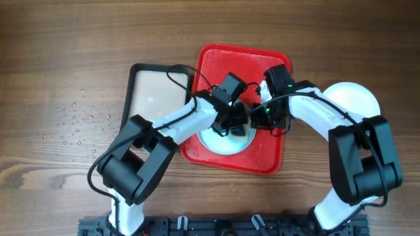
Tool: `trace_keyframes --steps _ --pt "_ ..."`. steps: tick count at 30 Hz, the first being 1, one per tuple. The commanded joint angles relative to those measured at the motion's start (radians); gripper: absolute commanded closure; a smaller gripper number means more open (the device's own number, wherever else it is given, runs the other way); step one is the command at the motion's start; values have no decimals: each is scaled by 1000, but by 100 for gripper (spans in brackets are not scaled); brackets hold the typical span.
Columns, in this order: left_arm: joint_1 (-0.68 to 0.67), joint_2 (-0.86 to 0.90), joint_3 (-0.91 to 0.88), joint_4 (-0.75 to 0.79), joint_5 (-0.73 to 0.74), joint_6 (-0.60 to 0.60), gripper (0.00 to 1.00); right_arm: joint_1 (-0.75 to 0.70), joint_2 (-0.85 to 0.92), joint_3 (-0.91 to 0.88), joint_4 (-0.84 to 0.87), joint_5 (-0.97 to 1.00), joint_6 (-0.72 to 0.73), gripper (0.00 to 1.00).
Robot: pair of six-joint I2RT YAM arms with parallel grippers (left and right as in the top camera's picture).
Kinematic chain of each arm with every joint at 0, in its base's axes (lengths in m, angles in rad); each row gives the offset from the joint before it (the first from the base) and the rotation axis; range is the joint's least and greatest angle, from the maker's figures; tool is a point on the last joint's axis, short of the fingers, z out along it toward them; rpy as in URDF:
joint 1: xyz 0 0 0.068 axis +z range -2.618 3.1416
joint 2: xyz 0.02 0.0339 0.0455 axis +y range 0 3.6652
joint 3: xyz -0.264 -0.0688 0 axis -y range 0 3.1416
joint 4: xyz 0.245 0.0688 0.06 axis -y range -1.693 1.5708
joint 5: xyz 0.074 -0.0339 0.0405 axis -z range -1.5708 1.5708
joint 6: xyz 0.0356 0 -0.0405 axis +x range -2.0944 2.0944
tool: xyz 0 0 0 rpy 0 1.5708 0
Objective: Clean dirty plates on tray and stack at the side
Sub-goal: 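Scrub the blue plate with the sponge in the left gripper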
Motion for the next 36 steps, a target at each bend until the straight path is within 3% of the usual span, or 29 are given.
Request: trace_keyframes --steps 1,6,9,13,17,20,23,28,29,31,33,36 --pt "54 25 -26 -220 -336 -10 96 2 46 -11 0 69 -10 96" --pt "76 -18 -9 -264 -719 -9 96 2 46 -11 0 70 -11 96" --pt "75 -18 -9 -242 -774 43 96 2 46 -11 1 70 -12 96" --pt "64 -75 -6 -264 -601 44 96 2 47 -11 0 69 -12 96" --pt "113 -253 5 -275 -396 71 96 2 46 -11 0 69 -12 96" --pt "183 -347 5 -326 -368 73 96 2 47 -11 -6 70 -12 96" --pt "314 -415 4 -373 -369 190 96 2 46 -11 -5 70 -12 96" --pt "485 -372 -46 -358 -347 316 96 2 47 -11 42 67 -9 93" --pt "491 -364 -59 -346 -314 342 96 2 47 -11 39 56 -10 93" --pt "487 -350 -95 -285 -47 486 96 2 47 -11 35 50 -10 93" --pt "442 -350 -115 -212 134 531 96 2 47 -11 35 50 -10 93" --pt "323 -338 -115 -138 87 515 96 2 47 -11 34 50 -10 93"
